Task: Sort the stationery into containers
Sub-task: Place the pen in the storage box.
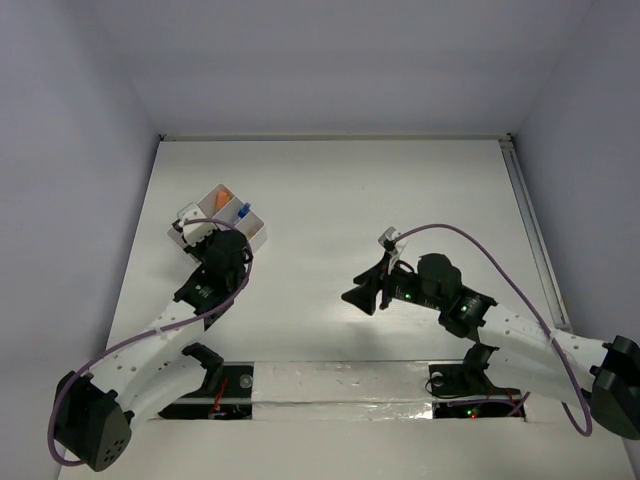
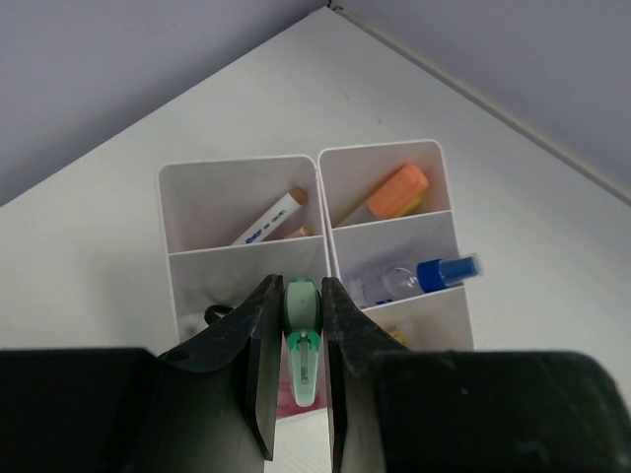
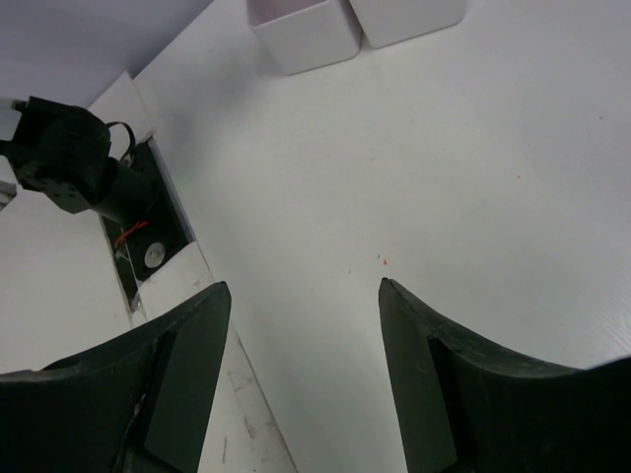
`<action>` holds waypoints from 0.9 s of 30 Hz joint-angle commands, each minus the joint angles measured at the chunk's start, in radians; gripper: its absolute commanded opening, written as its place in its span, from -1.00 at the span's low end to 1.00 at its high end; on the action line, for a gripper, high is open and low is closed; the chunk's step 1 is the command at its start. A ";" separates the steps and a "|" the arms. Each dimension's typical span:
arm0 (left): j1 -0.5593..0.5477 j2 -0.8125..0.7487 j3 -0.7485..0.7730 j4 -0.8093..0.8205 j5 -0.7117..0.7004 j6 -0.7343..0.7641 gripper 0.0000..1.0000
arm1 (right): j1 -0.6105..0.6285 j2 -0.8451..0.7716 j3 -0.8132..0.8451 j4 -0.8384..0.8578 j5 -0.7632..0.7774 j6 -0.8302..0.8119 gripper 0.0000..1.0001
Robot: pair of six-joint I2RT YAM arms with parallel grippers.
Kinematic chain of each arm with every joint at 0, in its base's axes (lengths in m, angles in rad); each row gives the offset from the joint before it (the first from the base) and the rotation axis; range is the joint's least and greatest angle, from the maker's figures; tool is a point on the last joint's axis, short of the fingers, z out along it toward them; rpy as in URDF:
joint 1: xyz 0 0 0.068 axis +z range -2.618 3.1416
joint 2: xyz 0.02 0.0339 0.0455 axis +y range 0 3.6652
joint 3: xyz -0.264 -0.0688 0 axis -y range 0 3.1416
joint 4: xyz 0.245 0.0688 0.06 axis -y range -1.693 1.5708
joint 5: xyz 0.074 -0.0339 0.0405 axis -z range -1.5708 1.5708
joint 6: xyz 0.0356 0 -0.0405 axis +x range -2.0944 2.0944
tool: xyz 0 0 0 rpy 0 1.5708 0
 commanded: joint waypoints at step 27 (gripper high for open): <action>0.084 0.146 -0.077 0.208 0.087 -0.005 -0.78 | -0.001 0.028 -0.023 0.128 -0.043 0.027 0.37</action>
